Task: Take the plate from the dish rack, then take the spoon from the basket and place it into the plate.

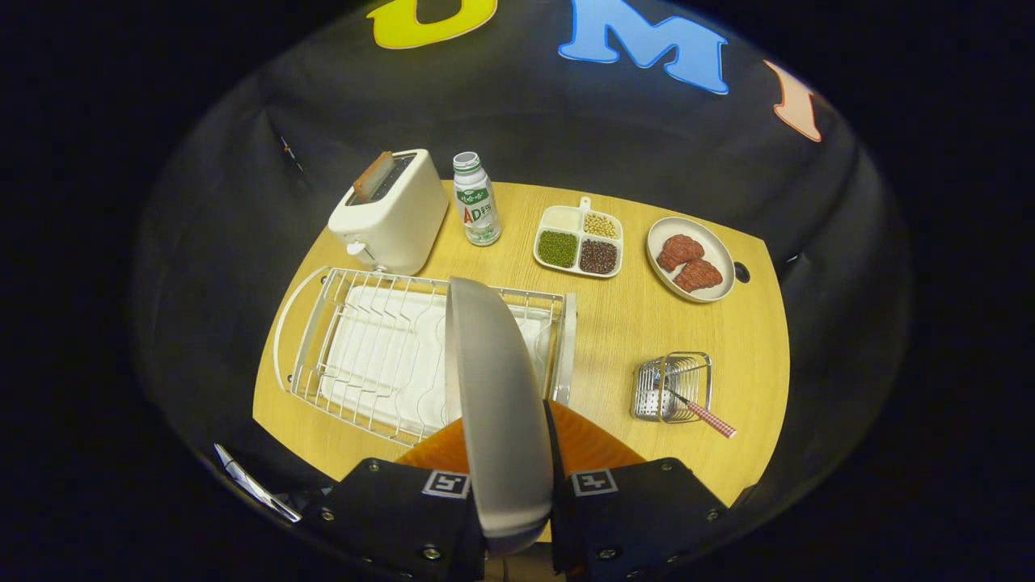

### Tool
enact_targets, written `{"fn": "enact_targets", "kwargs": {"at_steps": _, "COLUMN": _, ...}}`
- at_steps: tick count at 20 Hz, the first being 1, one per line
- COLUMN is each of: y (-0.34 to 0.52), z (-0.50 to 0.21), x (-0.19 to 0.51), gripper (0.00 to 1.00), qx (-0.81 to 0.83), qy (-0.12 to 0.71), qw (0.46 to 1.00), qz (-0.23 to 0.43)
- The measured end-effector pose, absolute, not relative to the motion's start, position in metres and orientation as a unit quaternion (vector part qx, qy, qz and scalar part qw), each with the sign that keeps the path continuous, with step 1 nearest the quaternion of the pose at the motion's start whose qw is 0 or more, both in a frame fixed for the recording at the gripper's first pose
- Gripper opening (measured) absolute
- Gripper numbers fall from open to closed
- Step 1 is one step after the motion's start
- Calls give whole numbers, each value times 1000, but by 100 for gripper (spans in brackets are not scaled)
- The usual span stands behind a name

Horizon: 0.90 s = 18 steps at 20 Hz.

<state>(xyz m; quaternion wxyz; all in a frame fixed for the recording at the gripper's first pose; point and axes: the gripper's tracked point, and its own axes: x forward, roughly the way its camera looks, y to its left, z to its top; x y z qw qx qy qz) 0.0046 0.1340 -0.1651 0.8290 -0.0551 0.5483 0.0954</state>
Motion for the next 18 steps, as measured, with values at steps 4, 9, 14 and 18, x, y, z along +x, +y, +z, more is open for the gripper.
{"fn": "enact_targets", "kwargs": {"at_steps": 4, "y": 99, "z": -139, "x": -20, "gripper": 30, "qx": -20, "qy": 535, "qw": 838, "qz": 104}}
{"fn": "enact_targets", "kwargs": {"at_steps": 9, "y": 51, "z": -131, "x": -55, "gripper": 30, "qx": 44, "qy": 525, "qw": 842, "qz": 114}}
{"fn": "enact_targets", "kwargs": {"at_steps": 14, "y": -4, "z": -142, "x": -86, "gripper": 30, "qx": 64, "qy": 521, "qw": 846, "qz": 92}}
{"fn": "enact_targets", "kwargs": {"at_steps": 18, "y": -27, "z": -164, "x": -110, "gripper": 30, "qx": 95, "qy": 530, "qw": 839, "qz": 71}}
